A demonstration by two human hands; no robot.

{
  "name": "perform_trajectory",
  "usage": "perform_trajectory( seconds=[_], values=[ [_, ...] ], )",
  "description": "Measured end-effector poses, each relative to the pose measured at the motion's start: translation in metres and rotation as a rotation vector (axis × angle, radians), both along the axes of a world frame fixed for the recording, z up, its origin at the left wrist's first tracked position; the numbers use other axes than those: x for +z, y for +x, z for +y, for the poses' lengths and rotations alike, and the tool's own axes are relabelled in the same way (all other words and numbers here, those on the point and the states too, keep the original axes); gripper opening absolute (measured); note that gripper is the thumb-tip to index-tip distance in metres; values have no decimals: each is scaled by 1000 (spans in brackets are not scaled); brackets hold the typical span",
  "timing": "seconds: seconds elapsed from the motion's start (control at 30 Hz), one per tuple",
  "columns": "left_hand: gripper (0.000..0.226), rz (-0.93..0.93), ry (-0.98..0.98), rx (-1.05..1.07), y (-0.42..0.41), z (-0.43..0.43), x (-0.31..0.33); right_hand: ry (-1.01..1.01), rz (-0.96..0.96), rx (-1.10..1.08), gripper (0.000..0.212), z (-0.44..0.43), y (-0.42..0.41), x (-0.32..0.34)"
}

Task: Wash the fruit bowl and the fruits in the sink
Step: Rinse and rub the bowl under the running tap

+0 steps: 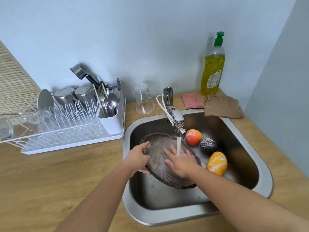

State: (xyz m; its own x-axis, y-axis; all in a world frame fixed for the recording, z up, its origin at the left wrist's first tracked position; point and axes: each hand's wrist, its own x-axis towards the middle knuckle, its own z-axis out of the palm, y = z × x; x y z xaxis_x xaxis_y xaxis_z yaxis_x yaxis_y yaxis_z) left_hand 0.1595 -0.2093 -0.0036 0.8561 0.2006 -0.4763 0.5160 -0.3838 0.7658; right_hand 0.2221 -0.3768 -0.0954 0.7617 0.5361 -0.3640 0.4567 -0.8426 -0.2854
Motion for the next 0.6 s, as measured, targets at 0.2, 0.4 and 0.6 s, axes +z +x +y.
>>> perform_trajectory(
  seconds=[0.2,0.4,0.6],
  values=[
    [60,-1,-88,85,-2,5,-9,-70,-13,153,73,-19,3,-7],
    [60,7,-160,31,-3,-16,-21,-46,9,92,70,0,7,10],
    [58,6,-189,50,-5,-13,-30,-51,-82,216,62,-26,13,-9]
  ],
)
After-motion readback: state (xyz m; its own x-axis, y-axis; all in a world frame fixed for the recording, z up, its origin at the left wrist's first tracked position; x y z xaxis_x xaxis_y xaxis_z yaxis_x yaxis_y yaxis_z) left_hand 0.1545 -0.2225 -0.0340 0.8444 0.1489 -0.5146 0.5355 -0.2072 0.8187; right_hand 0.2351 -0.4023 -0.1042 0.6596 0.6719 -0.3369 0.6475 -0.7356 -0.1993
